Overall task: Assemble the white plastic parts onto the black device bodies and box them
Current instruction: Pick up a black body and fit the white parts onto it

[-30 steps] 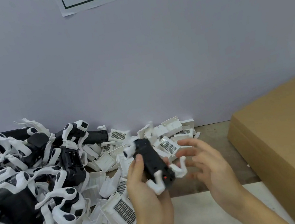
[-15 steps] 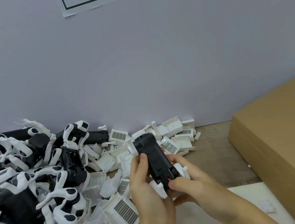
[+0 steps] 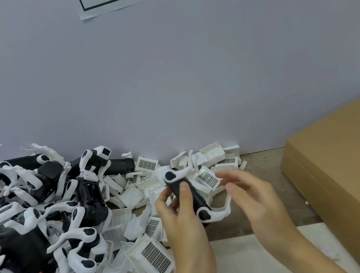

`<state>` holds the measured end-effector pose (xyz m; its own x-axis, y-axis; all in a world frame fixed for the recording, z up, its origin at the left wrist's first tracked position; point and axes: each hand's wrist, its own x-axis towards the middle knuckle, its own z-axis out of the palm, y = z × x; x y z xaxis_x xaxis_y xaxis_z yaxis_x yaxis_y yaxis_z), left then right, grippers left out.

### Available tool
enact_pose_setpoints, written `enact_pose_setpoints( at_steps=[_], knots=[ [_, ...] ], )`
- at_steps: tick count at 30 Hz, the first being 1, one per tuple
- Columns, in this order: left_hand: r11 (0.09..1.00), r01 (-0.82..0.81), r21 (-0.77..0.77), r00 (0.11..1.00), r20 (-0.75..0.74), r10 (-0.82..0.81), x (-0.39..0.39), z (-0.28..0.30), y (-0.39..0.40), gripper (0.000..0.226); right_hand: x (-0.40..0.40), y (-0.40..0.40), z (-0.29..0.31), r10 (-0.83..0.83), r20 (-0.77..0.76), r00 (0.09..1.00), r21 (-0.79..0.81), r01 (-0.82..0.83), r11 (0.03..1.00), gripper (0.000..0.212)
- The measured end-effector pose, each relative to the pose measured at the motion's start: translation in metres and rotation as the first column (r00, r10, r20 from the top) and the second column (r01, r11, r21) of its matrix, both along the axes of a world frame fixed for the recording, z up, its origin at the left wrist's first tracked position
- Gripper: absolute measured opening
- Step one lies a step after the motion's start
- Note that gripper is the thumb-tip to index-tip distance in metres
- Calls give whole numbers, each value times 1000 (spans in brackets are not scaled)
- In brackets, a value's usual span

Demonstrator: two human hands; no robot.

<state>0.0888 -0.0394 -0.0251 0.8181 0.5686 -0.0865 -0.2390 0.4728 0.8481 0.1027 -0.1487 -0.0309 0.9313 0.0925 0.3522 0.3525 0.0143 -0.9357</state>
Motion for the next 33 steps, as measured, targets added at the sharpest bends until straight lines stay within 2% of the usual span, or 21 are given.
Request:
enact_pose_setpoints(
  at_steps=[2, 4, 6, 8, 11, 14, 17, 19, 22, 25, 27, 30, 33],
  knots=[
    [996, 92, 1, 996, 13, -92, -1, 0, -2, 24, -2, 3, 2, -5, 43, 999, -107, 10, 994, 28],
    [979, 201, 38, 979, 13, -201, -3, 1, -5, 43, 0, 5, -2, 12, 5, 1000, -149, -11, 989, 29],
    [960, 249, 131, 968, -4, -251, -4, 0, -6, 44, 5, 3, -5, -76, -29, 997, -144, 71, 987, 32],
    [945, 264, 191, 963, 6, -270, -2, -2, -6, 26, 10, -4, -3, -119, -54, 991, -22, 118, 993, 12],
    [931, 245, 270, 969, -42, -243, 1, -6, -5, 19, 15, -13, -3, -34, -138, 990, 148, 55, 987, 18],
    [921, 259, 292, 966, -96, -241, 0, -5, -6, 36, 14, -14, -3, 130, -188, 974, 283, -73, 956, 26],
    [907, 366, 210, 931, -90, -355, -4, -1, -5, 58, 10, -12, -1, 342, -195, 919, 364, -256, 896, 38],
    [920, 368, 131, 930, -67, -363, -5, 1, -2, 60, 7, -8, 0, 359, -198, 912, 260, -304, 916, 38],
    [956, 286, 69, 958, -34, -285, -5, 3, 2, 65, 5, -2, -1, 176, -166, 970, 47, -170, 984, 32],
    [990, 134, 43, 991, -6, -134, -4, 7, 8, 47, 7, -1, -4, -8, -147, 989, -39, 2, 999, 18],
    [1000, -14, -26, 1000, -5, 14, -2, 10, 17, 38, 7, 0, -9, -62, -94, 994, -170, 46, 984, 21],
    [976, -214, -37, 977, -28, 213, -4, 16, 34, 34, 2, 12, -17, 51, 2, 999, -430, -45, 902, 22],
    [955, -293, -50, 956, -38, 292, -10, 21, 44, 40, -3, 24, -23, 228, 54, 972, -590, -153, 793, 21]
  ],
)
